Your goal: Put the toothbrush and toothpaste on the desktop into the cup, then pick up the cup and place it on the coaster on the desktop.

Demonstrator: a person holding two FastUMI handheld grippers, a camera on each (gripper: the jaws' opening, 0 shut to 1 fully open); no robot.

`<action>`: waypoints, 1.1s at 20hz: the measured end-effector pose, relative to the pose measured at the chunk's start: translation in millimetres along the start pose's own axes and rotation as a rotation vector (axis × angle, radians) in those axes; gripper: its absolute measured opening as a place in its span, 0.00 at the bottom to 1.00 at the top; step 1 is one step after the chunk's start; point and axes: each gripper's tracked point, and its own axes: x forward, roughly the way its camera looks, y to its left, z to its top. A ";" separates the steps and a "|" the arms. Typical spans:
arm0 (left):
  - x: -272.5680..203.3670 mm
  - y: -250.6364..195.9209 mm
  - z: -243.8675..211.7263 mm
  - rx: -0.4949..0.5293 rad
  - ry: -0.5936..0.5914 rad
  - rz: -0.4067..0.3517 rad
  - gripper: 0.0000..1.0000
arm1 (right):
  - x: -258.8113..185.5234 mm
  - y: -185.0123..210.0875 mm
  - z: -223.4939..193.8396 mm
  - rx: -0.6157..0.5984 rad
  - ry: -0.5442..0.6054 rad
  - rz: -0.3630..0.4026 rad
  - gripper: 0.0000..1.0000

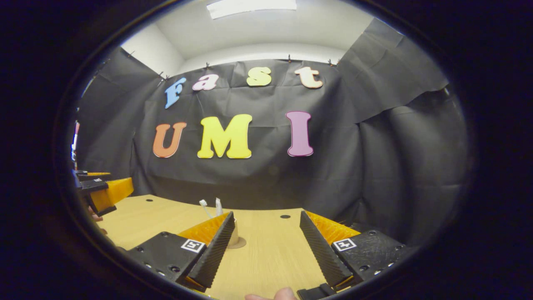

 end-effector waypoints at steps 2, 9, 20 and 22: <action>-0.6 1.7 -3.0 0.020 -0.001 -0.004 0.99 | 2.7 2.5 2.9 -0.006 -0.011 0.000 0.92; 1.2 3.7 -6.2 0.063 -0.013 -0.017 0.99 | 9.6 11.8 1.8 -0.011 -0.009 0.020 0.95; 1.9 1.2 2.9 0.053 -0.053 -0.032 0.99 | 16.1 23.8 17.6 0.021 -0.038 0.042 0.96; 2.6 2.6 1.2 0.051 -0.048 -0.034 0.99 | 17.5 27.9 15.8 0.017 -0.036 0.052 0.95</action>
